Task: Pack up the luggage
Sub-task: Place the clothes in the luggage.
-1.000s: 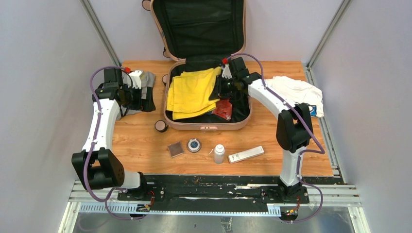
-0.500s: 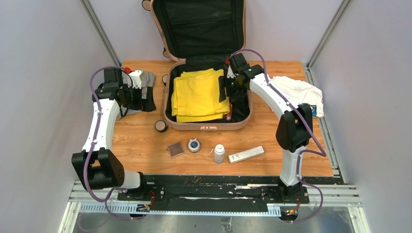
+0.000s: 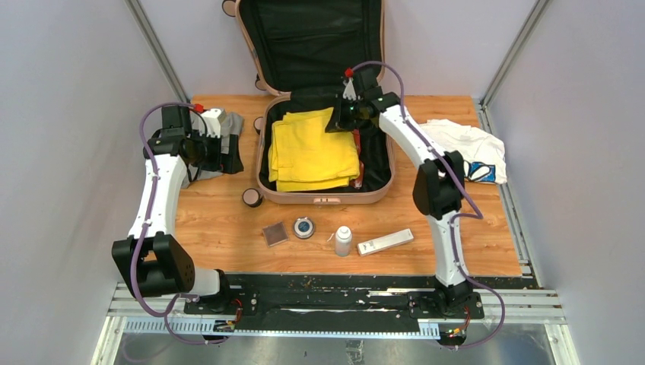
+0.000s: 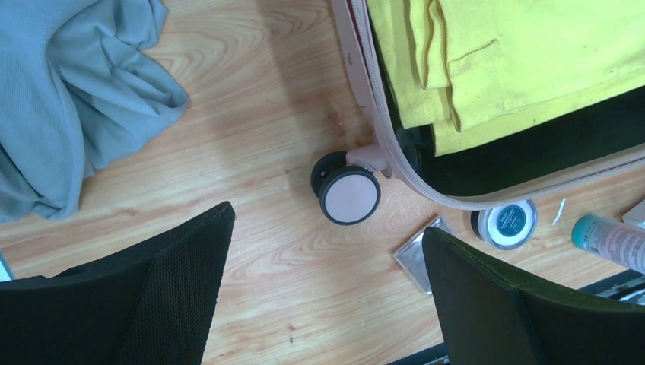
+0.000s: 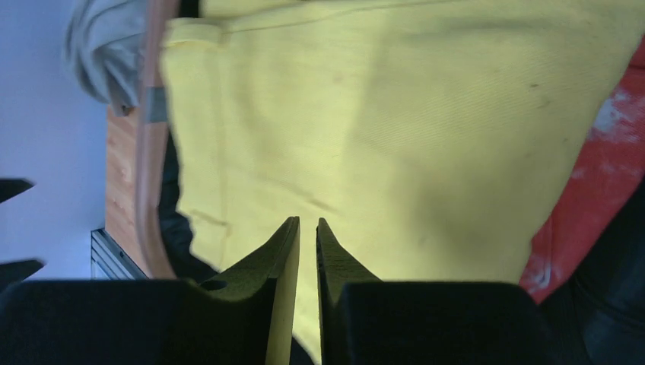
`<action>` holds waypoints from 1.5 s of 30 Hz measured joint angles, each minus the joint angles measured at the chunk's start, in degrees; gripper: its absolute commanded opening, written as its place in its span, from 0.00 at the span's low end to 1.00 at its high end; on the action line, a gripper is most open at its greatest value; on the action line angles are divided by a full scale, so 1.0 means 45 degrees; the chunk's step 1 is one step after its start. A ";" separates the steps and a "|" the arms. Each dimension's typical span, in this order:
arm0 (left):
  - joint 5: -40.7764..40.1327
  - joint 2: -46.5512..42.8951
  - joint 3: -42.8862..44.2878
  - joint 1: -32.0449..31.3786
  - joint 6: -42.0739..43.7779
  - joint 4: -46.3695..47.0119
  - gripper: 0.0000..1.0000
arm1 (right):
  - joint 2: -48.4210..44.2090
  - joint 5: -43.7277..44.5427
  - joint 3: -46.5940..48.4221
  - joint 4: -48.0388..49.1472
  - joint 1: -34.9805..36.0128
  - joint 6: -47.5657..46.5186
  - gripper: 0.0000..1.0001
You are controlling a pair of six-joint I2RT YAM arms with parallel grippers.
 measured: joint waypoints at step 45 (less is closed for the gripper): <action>-0.0437 -0.0879 -0.0024 0.0000 0.0398 -0.0117 1.00 | 0.2603 -0.1685 0.0398 0.4007 0.1778 0.3968 0.88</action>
